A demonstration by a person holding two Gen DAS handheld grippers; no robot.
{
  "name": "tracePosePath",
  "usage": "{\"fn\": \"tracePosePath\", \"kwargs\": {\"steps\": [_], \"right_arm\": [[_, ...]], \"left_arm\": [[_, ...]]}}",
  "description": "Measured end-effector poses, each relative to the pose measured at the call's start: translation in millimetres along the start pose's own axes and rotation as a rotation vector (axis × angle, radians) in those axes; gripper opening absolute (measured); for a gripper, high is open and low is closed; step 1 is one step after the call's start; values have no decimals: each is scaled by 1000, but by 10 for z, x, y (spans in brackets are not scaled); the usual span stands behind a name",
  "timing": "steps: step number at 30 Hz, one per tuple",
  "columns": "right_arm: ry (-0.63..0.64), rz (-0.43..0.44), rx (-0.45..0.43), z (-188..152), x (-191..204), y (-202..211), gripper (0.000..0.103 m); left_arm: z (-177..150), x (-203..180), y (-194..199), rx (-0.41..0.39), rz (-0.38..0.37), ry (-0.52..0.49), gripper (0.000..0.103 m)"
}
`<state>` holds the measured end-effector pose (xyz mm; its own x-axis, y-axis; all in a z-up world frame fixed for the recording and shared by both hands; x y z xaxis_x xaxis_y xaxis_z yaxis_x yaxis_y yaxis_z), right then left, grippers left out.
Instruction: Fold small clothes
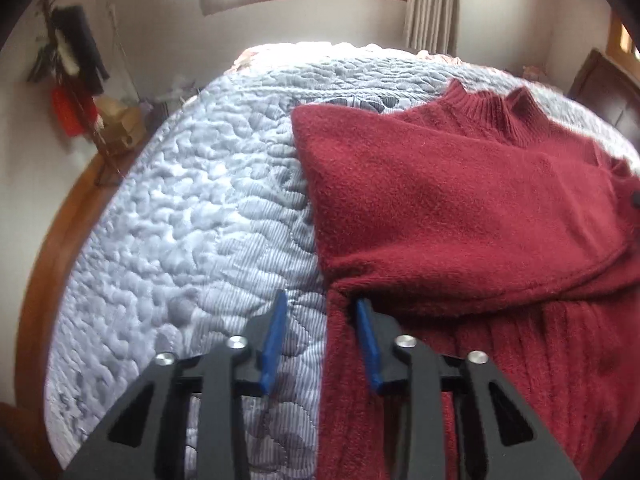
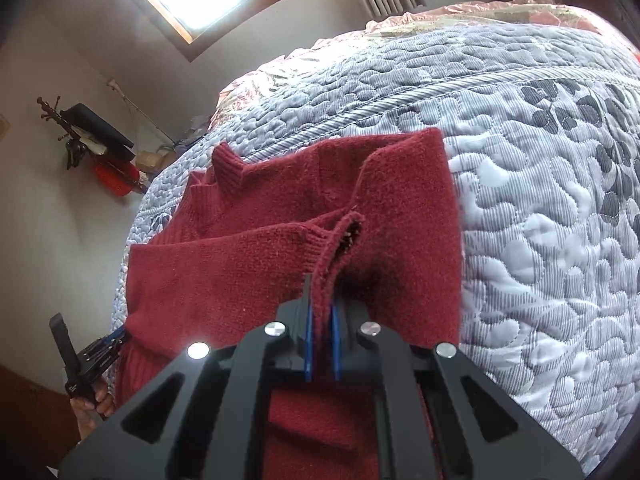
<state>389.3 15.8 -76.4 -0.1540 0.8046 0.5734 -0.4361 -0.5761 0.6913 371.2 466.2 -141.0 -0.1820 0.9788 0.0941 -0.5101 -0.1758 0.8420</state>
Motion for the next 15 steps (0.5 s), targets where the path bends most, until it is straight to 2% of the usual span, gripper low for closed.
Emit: {"fn": "tracePosePath", "kwargs": {"steps": [1, 4, 8, 11, 13, 15], "right_arm": [[0, -5, 8, -13, -4, -13, 6], [25, -105, 44, -94, -93, -127, 6], [48, -135, 55, -174, -162, -254, 6], [65, -116, 47, -185, -75, -154, 14], [91, -144, 24, -203, -16, -16, 14], [129, -154, -12, -213, 82, 140, 14]], "left_arm": [[-18, 47, 23, -8, 6, 18, 21], [-100, 92, 58, -27, 34, 12, 19], [-154, 87, 28, -20, 43, 1, 20], [-139, 80, 101, -27, 54, -7, 26], [-128, 82, 248, -53, 77, -7, 29], [-113, 98, 461, -95, 54, 18, 29]]}}
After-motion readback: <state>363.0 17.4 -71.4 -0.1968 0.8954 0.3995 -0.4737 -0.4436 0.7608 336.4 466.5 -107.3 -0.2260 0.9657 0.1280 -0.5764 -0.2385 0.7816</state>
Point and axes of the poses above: each gripper's, at about its wrist camera, not at the fingertips, and y roughly against the way its jaws point, x to its left, z to its top, the point moved 5 cm from there along -y, roughly the way its jaws point, and after that the axes turned 8 degrees about z, right-handed, at the moved point
